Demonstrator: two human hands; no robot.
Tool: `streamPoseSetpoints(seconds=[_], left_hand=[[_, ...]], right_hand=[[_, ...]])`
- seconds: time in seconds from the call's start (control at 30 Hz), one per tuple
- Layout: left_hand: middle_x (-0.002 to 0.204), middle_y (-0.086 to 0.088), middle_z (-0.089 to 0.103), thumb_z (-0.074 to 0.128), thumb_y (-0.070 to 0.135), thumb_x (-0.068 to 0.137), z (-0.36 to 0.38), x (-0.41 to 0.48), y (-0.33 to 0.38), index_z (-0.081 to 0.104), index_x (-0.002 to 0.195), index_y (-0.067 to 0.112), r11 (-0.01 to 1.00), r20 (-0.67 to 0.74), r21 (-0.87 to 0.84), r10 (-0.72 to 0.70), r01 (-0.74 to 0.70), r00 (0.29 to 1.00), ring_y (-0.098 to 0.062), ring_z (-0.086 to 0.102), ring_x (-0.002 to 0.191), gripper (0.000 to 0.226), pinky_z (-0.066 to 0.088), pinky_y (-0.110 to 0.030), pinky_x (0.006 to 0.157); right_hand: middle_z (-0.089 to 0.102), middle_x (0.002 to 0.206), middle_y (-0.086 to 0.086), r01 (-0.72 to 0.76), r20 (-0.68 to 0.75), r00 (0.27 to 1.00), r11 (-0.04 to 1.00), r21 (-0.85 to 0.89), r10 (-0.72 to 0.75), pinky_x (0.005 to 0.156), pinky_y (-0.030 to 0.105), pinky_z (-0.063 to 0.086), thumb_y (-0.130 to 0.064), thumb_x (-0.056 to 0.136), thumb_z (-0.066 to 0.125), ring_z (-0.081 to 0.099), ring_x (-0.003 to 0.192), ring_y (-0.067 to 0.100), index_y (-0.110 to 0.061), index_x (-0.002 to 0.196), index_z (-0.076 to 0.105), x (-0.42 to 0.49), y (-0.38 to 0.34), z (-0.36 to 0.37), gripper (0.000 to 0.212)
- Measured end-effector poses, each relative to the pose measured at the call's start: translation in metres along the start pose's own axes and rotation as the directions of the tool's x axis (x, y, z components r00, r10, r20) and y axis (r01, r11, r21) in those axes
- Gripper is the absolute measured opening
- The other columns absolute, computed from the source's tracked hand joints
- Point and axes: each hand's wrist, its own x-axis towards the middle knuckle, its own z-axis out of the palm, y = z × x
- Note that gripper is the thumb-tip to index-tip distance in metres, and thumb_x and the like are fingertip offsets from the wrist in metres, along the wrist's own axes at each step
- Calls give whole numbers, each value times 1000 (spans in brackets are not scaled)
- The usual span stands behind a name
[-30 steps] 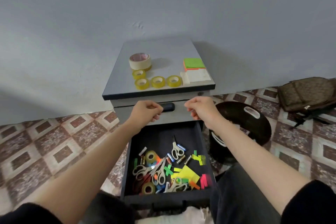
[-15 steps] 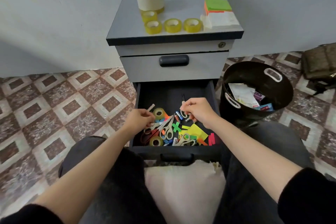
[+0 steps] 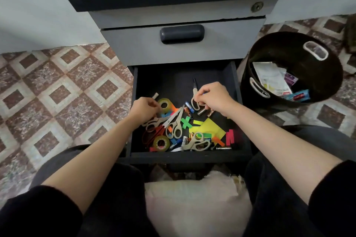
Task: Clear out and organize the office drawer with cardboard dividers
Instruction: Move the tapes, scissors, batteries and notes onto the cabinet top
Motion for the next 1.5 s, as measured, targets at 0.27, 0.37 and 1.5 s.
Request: streamPoseSetpoints(seconds=[0.27,0.37,1.5], left_hand=[[82,-5,64,60,12,86,23,17,-9,70,89,8,978,129,195,44,-68,991,-20,62,81,11,47,-26,71],[84,0,61,61,15,88,29,19,-2,70,94,8,957,201,237,119,-166,972,-10,55,72,13,41,-19,64],[109,-5,62,61,29,90,32,5,30,57,117,10,974,455,34,183,-223,871,-21,62,98,33,50,-31,86]], right_hand=[[68,99,12,-84,-32,996,948,-307,77,81,38,53,-12,84,53,63,91,29,-6,89,72,37,34,21,20],[62,106,16,-187,-2,980,916,-355,200,73,30,46,-12,84,58,59,99,32,1,100,64,41,50,23,21],[64,84,9,-153,427,898,985,81,104,66,29,52,-8,85,66,59,74,20,-14,95,67,27,19,8,12]])
